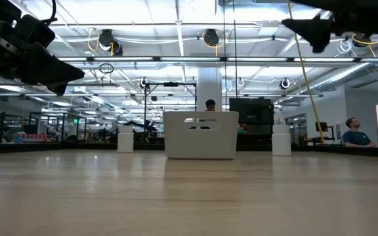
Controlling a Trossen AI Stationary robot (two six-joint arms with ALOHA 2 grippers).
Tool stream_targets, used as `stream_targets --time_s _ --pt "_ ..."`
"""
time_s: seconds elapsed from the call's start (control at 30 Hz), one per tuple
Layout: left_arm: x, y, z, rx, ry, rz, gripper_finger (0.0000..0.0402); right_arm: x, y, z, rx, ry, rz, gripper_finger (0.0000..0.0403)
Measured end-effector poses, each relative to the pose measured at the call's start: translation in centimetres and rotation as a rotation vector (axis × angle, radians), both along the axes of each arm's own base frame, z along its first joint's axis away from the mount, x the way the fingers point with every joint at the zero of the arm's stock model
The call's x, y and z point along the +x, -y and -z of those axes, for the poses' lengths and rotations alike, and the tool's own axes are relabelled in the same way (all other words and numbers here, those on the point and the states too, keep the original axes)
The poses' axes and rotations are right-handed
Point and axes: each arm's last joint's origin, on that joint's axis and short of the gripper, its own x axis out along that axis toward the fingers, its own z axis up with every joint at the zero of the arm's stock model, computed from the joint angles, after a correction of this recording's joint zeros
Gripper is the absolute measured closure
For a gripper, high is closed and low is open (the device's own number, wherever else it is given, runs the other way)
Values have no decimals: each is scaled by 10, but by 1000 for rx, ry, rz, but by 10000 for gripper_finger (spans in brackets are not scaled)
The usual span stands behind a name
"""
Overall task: Pick and place pill bottles into a basket
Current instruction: Put the white pill bottle into the gray bin
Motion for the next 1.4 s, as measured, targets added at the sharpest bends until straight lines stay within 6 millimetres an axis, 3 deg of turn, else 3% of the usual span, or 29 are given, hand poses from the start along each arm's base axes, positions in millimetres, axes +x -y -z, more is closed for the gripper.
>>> stream_targets --time_s 0.17,0.37,0.5,0.67,1.03,1.23,1.4 --pt "0 0 0 -11 -2 -1 371 22 7 -10 60 -203 160 108" --pt "0 0 1 -11 -8 -2 371 52 27 -39 204 -518 321 111" --pt "0 0 1 -18 -11 -3 371 65 49 -60 330 -712 396 111" --pt "0 0 2 -18 -17 -3 371 82 87 -72 483 -921 444 111" --pt "0 0 3 -32 -28 -4 371 102 161 -57 727 -1247 476 113" --pt "-1 0 3 -39 -35 -5 371 108 170 -36 782 -1363 441 116" --pt "-1 0 5 -40 -50 -6 371 110 166 -31 751 -1420 452 115"
